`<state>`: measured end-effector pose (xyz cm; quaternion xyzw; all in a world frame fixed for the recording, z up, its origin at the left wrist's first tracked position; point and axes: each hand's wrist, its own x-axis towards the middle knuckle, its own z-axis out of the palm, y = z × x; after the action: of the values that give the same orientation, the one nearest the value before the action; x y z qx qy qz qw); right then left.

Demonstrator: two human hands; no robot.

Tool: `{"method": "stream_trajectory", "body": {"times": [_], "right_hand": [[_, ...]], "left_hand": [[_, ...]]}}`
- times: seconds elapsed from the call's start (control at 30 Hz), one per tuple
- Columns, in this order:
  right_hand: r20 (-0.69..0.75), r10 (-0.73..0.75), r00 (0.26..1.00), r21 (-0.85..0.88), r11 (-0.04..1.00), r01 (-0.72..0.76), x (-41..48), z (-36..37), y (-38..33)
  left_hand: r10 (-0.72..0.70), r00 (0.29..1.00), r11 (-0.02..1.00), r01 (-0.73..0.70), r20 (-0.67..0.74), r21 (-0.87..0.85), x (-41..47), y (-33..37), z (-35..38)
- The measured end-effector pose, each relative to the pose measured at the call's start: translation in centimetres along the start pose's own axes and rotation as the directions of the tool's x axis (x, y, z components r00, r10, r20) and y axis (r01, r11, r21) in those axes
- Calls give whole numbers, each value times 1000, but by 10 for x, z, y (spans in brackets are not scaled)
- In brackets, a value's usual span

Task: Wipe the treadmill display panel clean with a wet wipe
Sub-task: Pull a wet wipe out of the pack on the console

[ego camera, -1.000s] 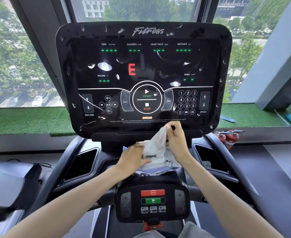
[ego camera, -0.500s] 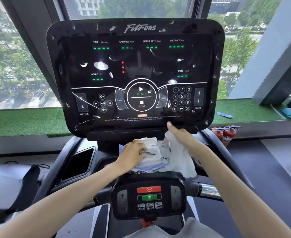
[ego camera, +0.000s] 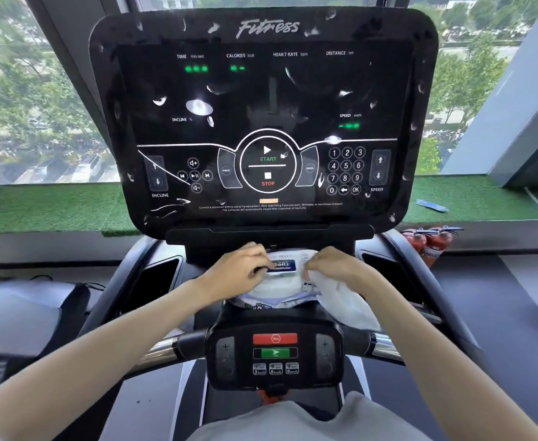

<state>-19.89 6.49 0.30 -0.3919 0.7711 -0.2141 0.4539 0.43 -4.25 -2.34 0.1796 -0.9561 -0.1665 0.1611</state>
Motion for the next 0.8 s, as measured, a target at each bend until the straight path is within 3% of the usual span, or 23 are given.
{"method": "stream_trajectory", "body": {"times": [0.13,0.23,0.4,0.5,0.6,0.67,0.8], "right_hand": [[-16,-2,1000,62,998,3,0,-2,-7],[30,-29,999,120,993,25,4,-3,-6],[55,-29,998,152,988,21,10,0,-4],[76,-87,993,198,978,71,7,0,-10],[89,-220,971,318,930,182,2,-10,-23],[97,-296,950,371,897,241,-1,-16,-35],[60,-391,918,410,848,335,-6,-21,-52]], "left_hand": [[-42,976,999,48,213,-23,3,5,16],[-166,956,975,196,241,-104,15,7,24],[-290,856,951,308,428,28,33,10,28],[-342,795,917,399,501,-7,38,12,23],[-275,739,716,584,615,-382,40,27,-1],[-202,764,566,602,613,-563,36,43,-17],[-213,840,328,543,500,-773,25,70,-27]]}}
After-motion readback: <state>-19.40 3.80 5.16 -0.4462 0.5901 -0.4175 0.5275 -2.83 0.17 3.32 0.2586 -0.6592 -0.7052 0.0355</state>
